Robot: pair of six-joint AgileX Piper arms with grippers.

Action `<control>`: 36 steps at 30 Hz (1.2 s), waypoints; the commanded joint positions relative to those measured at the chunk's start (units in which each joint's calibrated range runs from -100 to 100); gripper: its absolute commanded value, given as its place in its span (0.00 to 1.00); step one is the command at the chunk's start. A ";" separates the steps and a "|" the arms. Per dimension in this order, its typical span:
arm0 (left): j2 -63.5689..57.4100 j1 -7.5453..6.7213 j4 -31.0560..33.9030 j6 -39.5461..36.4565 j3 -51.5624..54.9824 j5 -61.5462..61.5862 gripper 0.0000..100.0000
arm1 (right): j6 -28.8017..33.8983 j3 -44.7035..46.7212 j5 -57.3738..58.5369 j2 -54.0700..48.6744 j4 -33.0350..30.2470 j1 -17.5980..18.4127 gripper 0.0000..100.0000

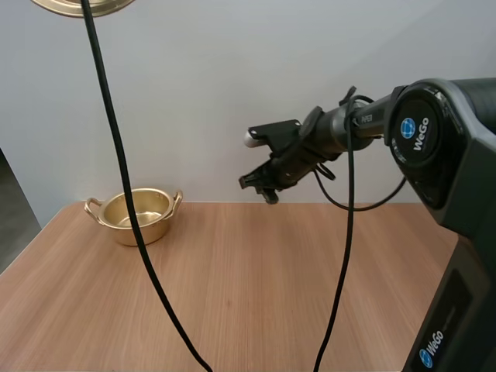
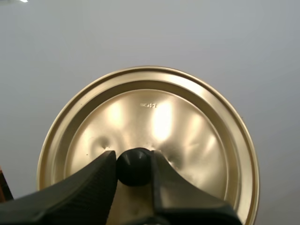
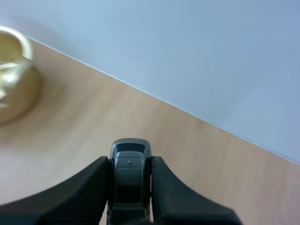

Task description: Open the pot, put the car inside, and close it

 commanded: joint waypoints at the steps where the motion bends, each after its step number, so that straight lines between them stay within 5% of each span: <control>1: -0.92 0.03 4.84 -2.42 -0.02 -0.70 0.00 | -0.15 -6.30 2.46 0.06 1.05 6.28 0.00; 8: -3.24 0.03 10.61 -9.02 -0.02 -0.68 0.00 | -3.88 -8.86 -7.57 1.11 1.05 14.90 0.00; 14: -4.35 0.03 10.40 -10.45 -0.02 3.44 0.00 | -5.64 -9.61 -18.83 8.11 1.15 18.26 0.00; 28: -5.16 1.55 9.72 -10.36 -0.02 5.41 0.00 | -5.64 -28.22 -19.18 28.08 -0.84 19.78 0.00; 36: -4.42 1.55 9.67 -8.91 -0.02 6.56 0.00 | -5.64 -30.45 -30.93 33.54 -5.24 19.78 0.00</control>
